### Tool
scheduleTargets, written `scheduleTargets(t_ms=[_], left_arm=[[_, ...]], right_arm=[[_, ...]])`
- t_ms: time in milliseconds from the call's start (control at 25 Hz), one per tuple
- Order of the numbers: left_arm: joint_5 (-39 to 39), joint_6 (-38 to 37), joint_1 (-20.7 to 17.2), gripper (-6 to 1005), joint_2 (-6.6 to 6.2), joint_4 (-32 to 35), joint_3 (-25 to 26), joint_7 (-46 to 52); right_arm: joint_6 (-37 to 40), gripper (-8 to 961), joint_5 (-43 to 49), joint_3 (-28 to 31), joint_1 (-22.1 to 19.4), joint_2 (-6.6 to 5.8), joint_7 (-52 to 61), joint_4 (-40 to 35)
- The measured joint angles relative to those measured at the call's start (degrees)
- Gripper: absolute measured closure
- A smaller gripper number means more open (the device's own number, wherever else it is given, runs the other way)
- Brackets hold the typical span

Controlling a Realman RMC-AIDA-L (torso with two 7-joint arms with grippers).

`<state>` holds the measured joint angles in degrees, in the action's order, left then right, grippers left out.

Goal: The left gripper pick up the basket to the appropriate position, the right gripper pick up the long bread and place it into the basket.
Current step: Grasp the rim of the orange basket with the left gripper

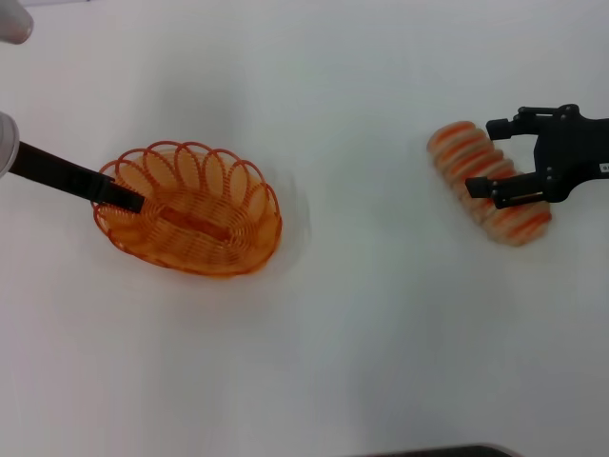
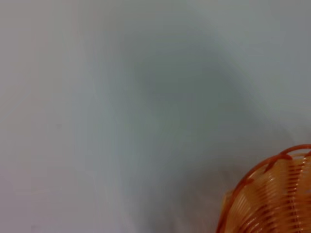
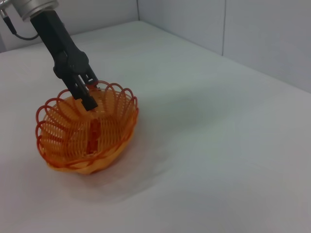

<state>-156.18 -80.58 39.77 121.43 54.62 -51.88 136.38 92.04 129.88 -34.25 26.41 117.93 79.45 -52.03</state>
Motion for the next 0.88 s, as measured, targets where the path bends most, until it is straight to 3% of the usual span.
scheduleTargets(t_ms=[200,760,880], left_arm=[[-0.03,-0.05,0.49,408,-0.32,-0.16,-0.07,0.79],[-1.84,-1.39,1.43,830,-0.58,-0.48,0.44,4.71],[-1.47,-2.67,1.80,858,-0.58,-0.20,0.58,7.13]], right_arm=[[-0.08,22,-0.12,0.29,0.12,-0.07,0.00,0.00],[-0.11,22,-0.16,1.60,0.62,-0.16,0.00,-0.07],[-0.11,22,-0.19,1.93,0.68,-0.22,0.00,-0.09]])
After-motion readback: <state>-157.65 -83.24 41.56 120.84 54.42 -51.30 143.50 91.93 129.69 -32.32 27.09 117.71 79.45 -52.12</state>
